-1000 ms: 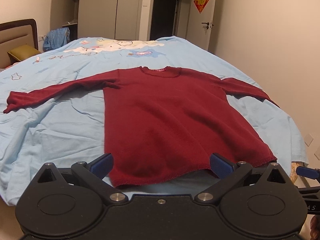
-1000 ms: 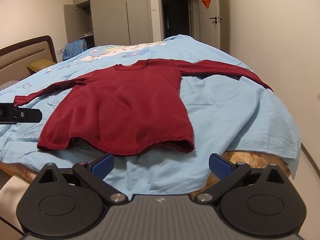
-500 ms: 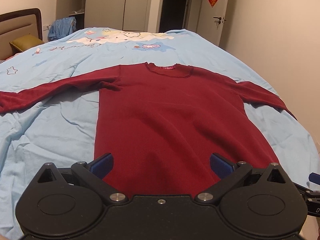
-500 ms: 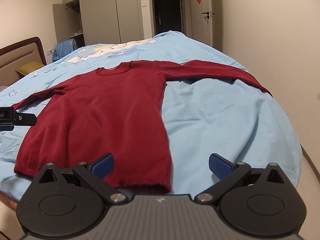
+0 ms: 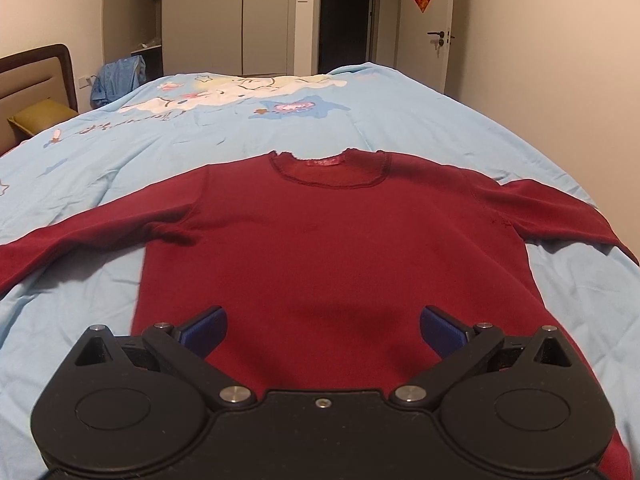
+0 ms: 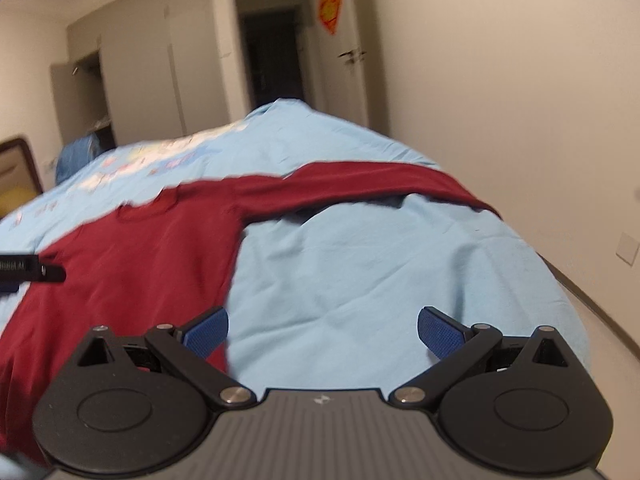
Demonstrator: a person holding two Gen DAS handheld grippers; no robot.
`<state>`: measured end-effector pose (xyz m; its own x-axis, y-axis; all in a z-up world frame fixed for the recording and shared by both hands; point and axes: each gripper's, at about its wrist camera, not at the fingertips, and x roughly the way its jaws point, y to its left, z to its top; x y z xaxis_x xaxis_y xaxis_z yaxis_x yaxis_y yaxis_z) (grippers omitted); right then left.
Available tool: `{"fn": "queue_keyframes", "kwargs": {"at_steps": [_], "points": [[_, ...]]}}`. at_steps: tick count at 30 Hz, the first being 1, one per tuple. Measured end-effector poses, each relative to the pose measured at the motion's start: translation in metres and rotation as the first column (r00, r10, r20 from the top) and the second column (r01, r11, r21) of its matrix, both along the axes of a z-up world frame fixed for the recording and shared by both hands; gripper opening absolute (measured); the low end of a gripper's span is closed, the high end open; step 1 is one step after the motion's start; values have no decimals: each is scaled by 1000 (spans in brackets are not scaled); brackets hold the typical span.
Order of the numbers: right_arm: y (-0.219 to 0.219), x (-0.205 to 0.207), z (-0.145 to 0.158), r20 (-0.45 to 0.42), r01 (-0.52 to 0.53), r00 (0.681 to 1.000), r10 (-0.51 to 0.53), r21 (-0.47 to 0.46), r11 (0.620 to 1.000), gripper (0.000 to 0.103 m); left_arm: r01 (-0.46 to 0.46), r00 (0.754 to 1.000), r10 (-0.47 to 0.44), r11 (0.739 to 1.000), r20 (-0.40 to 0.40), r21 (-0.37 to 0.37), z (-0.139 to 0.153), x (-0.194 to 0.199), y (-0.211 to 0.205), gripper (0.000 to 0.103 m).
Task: Fold small clothes
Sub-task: 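Move the right tool to the sweater's sleeve cuff and lower it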
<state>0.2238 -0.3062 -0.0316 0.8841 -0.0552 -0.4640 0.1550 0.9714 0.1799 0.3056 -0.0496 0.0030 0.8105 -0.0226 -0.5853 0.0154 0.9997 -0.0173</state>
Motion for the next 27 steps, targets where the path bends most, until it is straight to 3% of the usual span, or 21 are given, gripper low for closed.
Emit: {"fn": "queue_keyframes", "kwargs": {"at_steps": [8,18,27], "points": [[-32,22,-14,28,76,997,-77,45,996,103,17,1000,-17,1000,1,-1,-16,48,-16,102],[-50,71,-13,30,65,997,-66,54,996,103,26,999,-26,1000,-27,-8,-51,85,-20,102],[-95,132,-6,13,45,999,-48,191,981,103,35,997,-38,998,72,47,-71,74,-25,103]]}}
